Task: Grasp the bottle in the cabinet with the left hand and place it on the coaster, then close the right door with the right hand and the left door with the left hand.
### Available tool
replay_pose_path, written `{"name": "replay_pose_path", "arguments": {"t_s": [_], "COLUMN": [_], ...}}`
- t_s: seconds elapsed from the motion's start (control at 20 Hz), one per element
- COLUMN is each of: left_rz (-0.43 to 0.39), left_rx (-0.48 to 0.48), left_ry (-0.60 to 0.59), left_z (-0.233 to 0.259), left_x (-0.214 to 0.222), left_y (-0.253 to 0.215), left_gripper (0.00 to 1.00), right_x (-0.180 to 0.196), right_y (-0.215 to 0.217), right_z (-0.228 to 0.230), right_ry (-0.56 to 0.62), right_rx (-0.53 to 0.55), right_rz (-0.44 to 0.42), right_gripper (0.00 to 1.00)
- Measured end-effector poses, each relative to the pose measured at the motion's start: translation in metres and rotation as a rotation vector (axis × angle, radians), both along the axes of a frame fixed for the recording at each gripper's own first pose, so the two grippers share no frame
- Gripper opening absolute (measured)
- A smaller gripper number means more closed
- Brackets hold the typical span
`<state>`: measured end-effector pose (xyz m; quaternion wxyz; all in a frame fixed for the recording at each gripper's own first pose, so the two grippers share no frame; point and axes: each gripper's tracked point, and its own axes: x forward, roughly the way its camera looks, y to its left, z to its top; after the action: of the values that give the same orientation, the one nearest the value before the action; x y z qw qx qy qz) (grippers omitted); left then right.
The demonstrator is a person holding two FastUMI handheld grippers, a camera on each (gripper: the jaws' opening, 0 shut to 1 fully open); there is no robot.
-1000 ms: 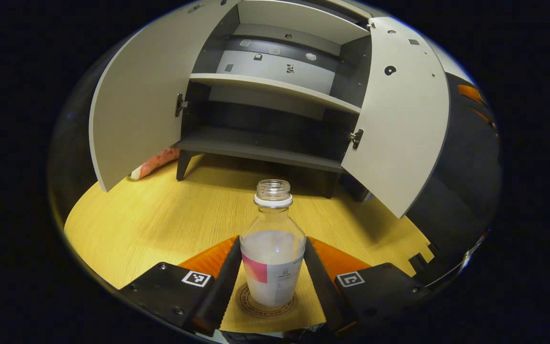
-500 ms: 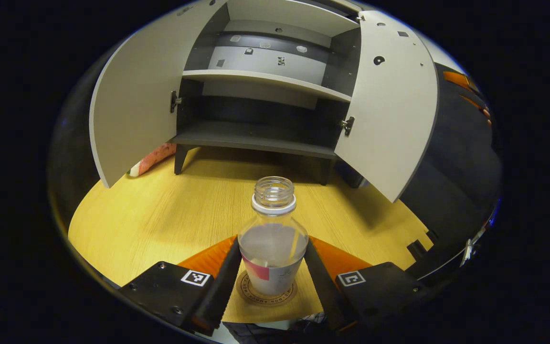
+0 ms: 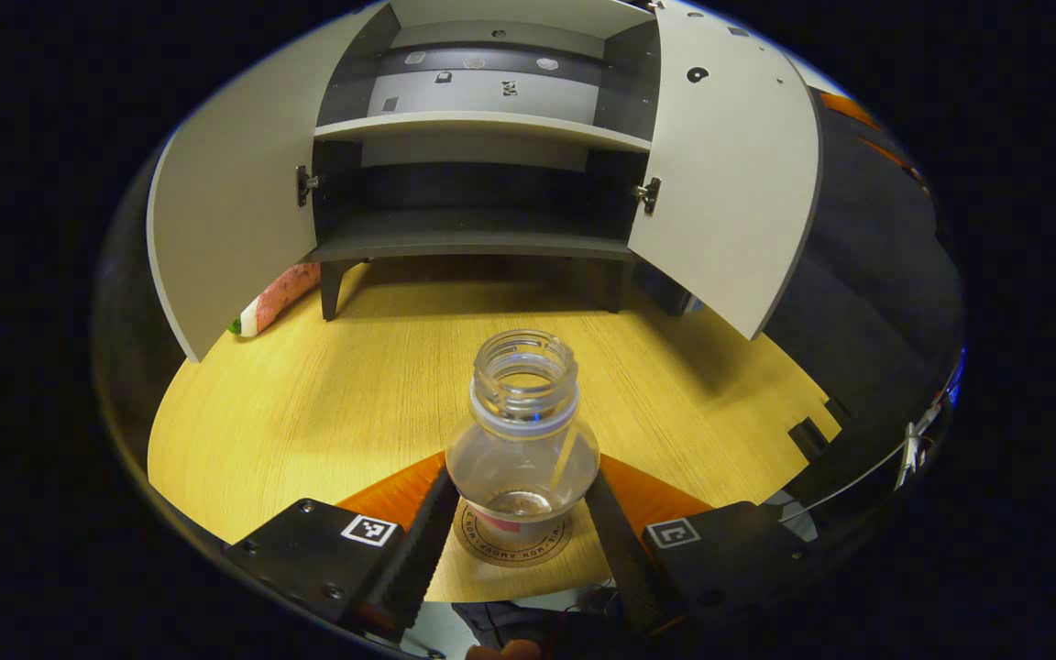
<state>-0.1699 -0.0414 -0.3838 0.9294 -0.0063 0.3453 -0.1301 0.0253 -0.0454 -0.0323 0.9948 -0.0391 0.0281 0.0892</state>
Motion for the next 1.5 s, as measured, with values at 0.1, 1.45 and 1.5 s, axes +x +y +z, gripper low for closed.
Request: {"name": "replay_pose_path", "arguments": {"t_s": [0.1, 1.45, 1.5], "left_rz": [-0.018, -0.017, -0.003], "left_rx": [0.006, 0.03, 0.018], "left_ry": [0.002, -0.285, -0.307], "left_z": [0.0, 0.138, 0.151], "left_x": [0.0, 0.049, 0.054], "left_y": [-0.004, -0.019, -0.018], "left_gripper": [0.83, 0.82, 0.82], "right_x": [0.0, -0.004, -0.004], "right_y": [-0.002, -0.004, -0.003], "right_z": [-0.001, -0.012, -0.011], "right_ry": [0.003, 0.029, 0.028], "right_rx": [0.003, 0.014, 0.01], "right_rz": [-0.007, -0.044, -0.046], "right_gripper": [0.94, 0.96, 0.94]}}
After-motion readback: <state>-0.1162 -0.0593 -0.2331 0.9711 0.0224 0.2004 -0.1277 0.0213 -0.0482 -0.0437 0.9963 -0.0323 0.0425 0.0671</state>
